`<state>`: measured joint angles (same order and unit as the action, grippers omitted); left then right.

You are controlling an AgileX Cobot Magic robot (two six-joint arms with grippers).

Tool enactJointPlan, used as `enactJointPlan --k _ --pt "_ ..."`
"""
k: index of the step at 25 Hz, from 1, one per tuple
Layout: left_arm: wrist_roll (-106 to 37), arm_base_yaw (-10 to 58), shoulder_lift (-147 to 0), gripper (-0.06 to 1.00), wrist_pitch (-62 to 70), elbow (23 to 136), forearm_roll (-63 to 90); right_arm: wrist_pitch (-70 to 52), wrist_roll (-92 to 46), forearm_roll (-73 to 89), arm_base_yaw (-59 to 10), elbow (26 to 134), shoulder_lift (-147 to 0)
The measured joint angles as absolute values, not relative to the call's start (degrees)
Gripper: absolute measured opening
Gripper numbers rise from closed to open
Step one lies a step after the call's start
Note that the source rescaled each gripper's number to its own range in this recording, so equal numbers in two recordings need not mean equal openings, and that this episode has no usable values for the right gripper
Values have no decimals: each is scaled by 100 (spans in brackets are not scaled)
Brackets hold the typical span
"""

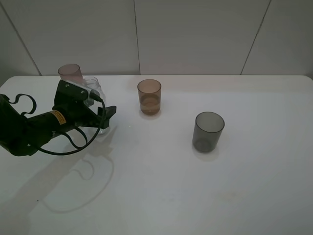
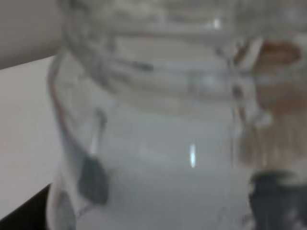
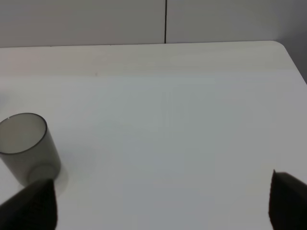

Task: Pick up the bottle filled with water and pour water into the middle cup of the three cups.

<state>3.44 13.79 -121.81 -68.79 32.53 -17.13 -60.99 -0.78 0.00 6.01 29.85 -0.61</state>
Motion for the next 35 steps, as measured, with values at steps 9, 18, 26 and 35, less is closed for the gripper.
enactJointPlan --k 9,18,26,35 --pt "349 1379 -12085 100 -6879 3253 -1685 -6099 -78 0 601 2985 -61" --pt "349 1379 -11282 100 -6879 3242 -1665 -6099 -78 0 601 2985 -61" --pt "489 1379 -10345 100 -6409 3229 -1604 -6099 -78 0 601 2985 -61" --pt "535 1379 -8894 100 -5287 3216 -985 -6099 -78 0 601 2985 -61"
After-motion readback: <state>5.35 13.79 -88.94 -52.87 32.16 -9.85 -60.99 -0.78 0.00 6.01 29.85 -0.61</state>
